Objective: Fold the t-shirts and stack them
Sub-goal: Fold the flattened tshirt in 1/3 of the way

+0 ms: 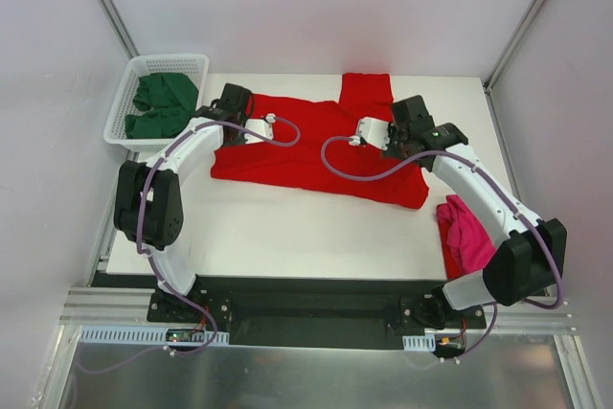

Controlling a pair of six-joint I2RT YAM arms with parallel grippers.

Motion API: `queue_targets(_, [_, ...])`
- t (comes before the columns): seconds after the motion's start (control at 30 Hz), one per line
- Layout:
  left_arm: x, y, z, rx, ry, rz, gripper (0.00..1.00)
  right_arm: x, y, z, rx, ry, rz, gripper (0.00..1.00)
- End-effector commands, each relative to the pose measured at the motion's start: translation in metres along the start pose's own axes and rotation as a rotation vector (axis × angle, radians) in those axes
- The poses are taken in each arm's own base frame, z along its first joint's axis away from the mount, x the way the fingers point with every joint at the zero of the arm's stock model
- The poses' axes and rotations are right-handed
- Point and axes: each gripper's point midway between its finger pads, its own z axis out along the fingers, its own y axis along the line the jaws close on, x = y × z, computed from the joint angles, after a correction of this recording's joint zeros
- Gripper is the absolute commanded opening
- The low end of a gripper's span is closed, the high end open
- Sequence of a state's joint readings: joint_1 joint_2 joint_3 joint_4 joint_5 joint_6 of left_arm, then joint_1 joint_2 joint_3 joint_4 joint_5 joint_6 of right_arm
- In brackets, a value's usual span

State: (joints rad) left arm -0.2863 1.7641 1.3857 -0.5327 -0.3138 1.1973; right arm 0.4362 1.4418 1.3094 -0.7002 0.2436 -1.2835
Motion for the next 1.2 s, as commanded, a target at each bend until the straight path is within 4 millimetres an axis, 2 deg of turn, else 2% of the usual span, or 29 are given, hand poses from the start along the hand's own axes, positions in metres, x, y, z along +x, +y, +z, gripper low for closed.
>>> queue_targets(0.0, [-0.004, 0.017, -0.004, -0.029, -0.019, 0.000, 0.00, 0.003, -0.022, -0.012, 0.063, 0.014, 0.004, 0.01])
queue_targets(0.43, [-0.008, 0.024, 0.003, -0.031, -0.015, 0.008, 0.00, 0.016, -0.033, -0.007, 0.072, 0.060, 0.012, 0.01])
queue_targets(0.97, [-0.016, 0.033, 0.012, -0.035, -0.012, 0.019, 0.00, 0.026, -0.019, 0.001, 0.025, 0.095, 0.017, 0.01])
queue_targets(1.03, [-0.017, 0.033, 0.012, -0.034, -0.013, 0.022, 0.21, 0.027, -0.018, 0.002, 0.021, 0.096, 0.018, 0.01])
queue_targets(1.1, [-0.018, 0.032, 0.012, -0.033, -0.014, 0.023, 0.55, 0.026, -0.020, 0.003, 0.025, 0.097, 0.024, 0.01])
queue_targets(1.13, [-0.019, 0.031, 0.012, -0.032, -0.014, 0.024, 0.83, 0.026, -0.020, 0.003, 0.025, 0.097, 0.024, 0.01])
queue_targets(1.17, [-0.019, 0.031, 0.012, -0.030, -0.014, 0.027, 0.92, 0.025, -0.020, 0.004, 0.025, 0.097, 0.027, 0.01])
